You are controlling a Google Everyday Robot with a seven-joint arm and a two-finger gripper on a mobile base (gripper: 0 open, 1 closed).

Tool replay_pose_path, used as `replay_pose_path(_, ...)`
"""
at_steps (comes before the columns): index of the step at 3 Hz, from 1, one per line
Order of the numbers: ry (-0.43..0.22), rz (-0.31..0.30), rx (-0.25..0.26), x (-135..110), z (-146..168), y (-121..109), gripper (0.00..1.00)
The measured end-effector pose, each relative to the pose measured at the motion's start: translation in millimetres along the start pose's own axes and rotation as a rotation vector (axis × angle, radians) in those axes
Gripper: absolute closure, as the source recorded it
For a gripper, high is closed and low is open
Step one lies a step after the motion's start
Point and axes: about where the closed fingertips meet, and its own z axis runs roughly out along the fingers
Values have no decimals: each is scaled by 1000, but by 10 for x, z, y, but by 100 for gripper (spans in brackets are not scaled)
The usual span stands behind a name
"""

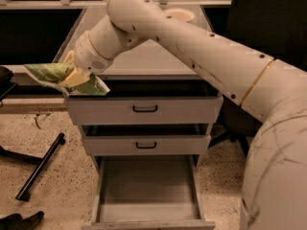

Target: Pick green jalapeno chip bag from bottom drawer and place on counter

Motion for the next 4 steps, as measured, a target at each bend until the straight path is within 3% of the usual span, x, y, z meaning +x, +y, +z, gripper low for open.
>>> replay_pose_path(1, 0, 0, 0, 0, 0, 0, 100)
replay_pose_path(2, 69, -13, 15, 23, -158, -268, 100)
replay_pose_path(3, 268, -16, 160, 151, -775, -721, 100)
replay_pose_path(4, 423, 23, 351, 400, -1257, -916, 100)
